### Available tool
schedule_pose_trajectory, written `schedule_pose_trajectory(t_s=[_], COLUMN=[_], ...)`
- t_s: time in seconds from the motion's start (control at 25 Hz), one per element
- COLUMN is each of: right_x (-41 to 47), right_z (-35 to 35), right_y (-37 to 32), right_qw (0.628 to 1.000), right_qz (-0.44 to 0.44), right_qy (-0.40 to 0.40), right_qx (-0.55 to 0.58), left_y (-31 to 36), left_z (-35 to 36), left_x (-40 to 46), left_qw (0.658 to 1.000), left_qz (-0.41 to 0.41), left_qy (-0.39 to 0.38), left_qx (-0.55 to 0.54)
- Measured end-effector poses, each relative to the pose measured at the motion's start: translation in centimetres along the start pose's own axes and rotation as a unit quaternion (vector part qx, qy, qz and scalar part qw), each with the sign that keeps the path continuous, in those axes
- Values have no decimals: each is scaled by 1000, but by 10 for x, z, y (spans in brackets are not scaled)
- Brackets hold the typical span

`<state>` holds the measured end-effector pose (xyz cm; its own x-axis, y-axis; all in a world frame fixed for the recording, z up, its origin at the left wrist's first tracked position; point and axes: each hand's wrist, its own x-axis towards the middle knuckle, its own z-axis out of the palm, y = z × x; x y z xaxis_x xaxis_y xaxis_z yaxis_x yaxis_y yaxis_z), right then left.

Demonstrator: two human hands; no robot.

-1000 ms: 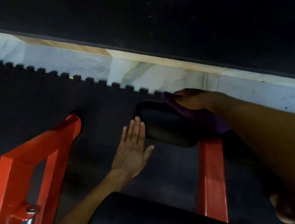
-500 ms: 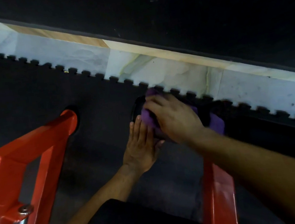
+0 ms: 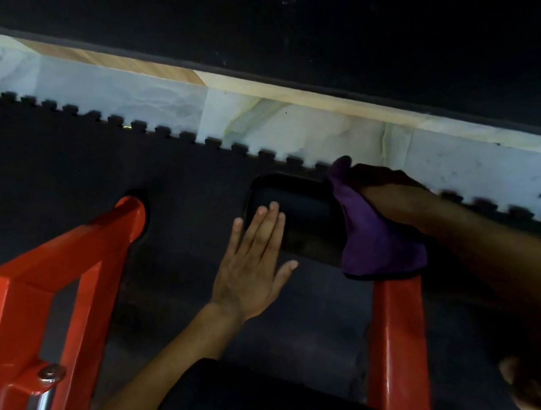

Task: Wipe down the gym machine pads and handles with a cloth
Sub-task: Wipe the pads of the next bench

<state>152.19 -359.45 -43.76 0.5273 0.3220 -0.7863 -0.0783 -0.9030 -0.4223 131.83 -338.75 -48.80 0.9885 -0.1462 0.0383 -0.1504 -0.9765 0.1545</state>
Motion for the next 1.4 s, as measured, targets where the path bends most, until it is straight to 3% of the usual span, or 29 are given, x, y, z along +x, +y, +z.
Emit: schedule_pose_trajectory(t_s=[0.08, 0.24, 0.32, 0.44, 0.52, 0.64, 0.72, 0.84, 0.96, 1.04, 1.2, 1.4], right_x=[-28, -29, 1, 87, 127, 116, 76, 5, -34, -45, -84, -59], right_z=[8, 37, 36, 25, 25, 43, 26, -17, -16, 0, 17, 36], right_y=[2, -35, -73, -88, -60, -17, 1, 15, 21, 21, 29, -21], right_qw=[996, 948, 943, 983, 994, 988, 981, 995, 993, 978, 961, 943], right_qz=[-72, -255, -282, -163, -48, 93, 148, 4, -117, -193, -250, -287], right_qy=[46, 125, 103, -47, -89, 28, 53, -37, 28, 60, 70, 150], right_qx=[0, -141, -144, -68, 36, 120, 110, 90, -2, -56, -91, -79], left_y=[6, 26, 29, 24, 19, 12, 10, 5, 4, 7, 14, 22], left_z=[7, 51, 60, 60, 61, 62, 55, 18, -19, -25, -13, 19], left_x=[16, -19, -30, -26, -31, -43, -46, -48, -12, 25, 26, -15], left_qw=[999, 997, 996, 996, 998, 1000, 1000, 1000, 999, 999, 996, 998], left_qz=[-31, -73, -83, -78, -43, -11, 0, 11, 5, -6, -28, -37], left_qy=[10, 24, 28, 39, 39, 13, -5, -1, 20, -19, -86, -40], left_qx=[-19, -2, -2, 0, 14, 19, 14, -9, -29, -28, 4, 8])
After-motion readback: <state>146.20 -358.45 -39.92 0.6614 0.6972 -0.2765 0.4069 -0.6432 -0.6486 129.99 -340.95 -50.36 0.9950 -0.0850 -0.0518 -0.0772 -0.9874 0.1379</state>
